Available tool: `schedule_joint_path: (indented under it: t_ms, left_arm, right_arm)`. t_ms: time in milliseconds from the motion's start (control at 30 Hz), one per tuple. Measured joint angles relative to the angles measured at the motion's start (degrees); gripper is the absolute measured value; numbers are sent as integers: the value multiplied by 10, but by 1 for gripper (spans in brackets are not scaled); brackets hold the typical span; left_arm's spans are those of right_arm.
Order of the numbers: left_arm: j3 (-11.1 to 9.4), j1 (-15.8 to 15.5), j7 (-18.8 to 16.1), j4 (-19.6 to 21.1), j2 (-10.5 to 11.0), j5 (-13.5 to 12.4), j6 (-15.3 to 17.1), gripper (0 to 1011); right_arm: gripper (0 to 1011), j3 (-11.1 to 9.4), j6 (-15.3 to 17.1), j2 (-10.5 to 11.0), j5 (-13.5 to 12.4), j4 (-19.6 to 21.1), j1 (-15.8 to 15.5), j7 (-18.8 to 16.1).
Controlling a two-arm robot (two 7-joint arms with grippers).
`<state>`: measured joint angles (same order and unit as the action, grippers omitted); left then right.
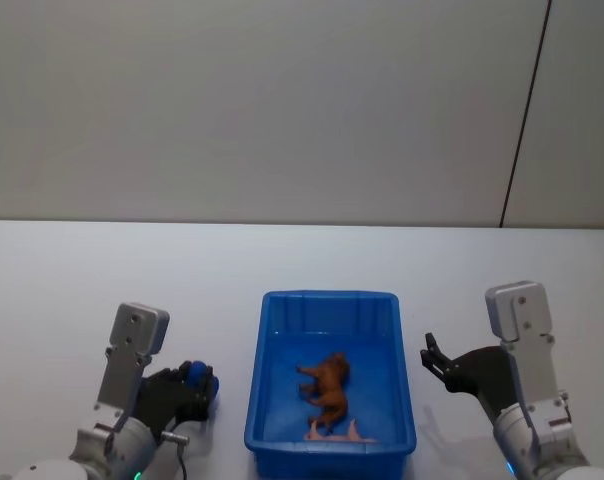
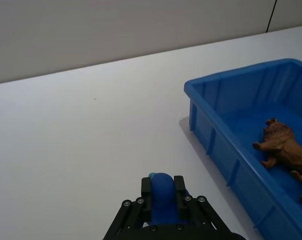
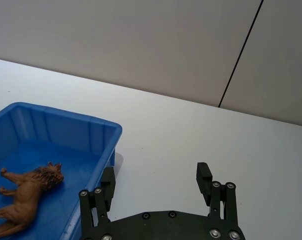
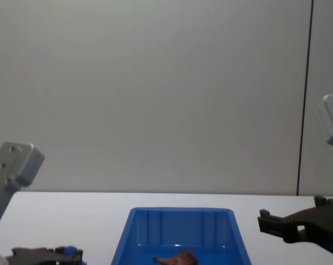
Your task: Pick up the two dolls from the table and place them into the box.
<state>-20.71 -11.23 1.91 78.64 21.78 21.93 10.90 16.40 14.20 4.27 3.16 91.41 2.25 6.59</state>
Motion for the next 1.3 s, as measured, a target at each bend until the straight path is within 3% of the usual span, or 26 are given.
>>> schedule_joint_path:
  t_ms: [600,1033,1300]
  left_arm:
    - [10,7,7,51,10,-14,-19,159]
    - [13,-5,75,66,10,-16,-45,85]
    - [12,-18,142,65,4,-5,-64,91]
  right_arm:
    - [1001,0,0,0,0,0,0,0]
    - [1000,0,0,0,0,0,0,0]
    - [1001,0,0,0,0,0,0,0]
